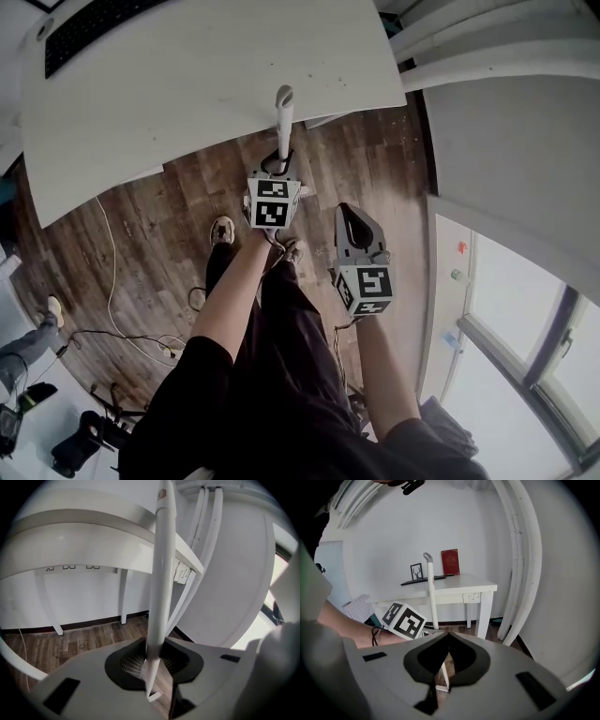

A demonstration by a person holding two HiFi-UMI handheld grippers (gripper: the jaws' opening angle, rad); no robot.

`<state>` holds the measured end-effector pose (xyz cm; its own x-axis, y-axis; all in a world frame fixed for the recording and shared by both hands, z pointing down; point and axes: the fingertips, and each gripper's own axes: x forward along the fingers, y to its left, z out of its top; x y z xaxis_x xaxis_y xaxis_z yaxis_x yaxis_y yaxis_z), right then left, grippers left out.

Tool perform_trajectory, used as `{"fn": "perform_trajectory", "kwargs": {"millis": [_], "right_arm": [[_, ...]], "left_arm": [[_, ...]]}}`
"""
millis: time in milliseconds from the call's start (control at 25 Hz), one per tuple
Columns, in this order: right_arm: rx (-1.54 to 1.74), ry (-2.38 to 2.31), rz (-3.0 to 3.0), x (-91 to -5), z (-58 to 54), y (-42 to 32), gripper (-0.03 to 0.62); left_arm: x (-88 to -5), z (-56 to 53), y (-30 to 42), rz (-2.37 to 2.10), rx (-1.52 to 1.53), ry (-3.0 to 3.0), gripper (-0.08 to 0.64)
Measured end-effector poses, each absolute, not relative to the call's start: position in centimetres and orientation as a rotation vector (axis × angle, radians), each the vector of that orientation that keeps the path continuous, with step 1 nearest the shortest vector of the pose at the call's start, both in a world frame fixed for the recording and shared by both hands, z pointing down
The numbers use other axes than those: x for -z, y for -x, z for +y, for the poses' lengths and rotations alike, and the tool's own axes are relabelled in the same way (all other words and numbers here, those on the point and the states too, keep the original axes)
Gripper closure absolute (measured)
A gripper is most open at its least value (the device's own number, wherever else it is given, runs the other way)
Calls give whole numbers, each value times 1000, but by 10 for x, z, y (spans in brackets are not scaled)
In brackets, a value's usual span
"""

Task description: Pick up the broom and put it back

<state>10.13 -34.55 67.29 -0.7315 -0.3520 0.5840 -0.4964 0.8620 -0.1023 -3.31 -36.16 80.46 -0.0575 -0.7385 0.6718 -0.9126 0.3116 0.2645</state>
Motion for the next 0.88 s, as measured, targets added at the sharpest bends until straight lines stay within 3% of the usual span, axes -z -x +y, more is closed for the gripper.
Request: {"fn": "perform_trajectory", "kwargs": {"millis": [880], "right_arm": [[-371,-629,-2447,-682,-326,-123,571]], "left_arm": [[-789,-343,28,-1930,-363,-1473,439]]}}
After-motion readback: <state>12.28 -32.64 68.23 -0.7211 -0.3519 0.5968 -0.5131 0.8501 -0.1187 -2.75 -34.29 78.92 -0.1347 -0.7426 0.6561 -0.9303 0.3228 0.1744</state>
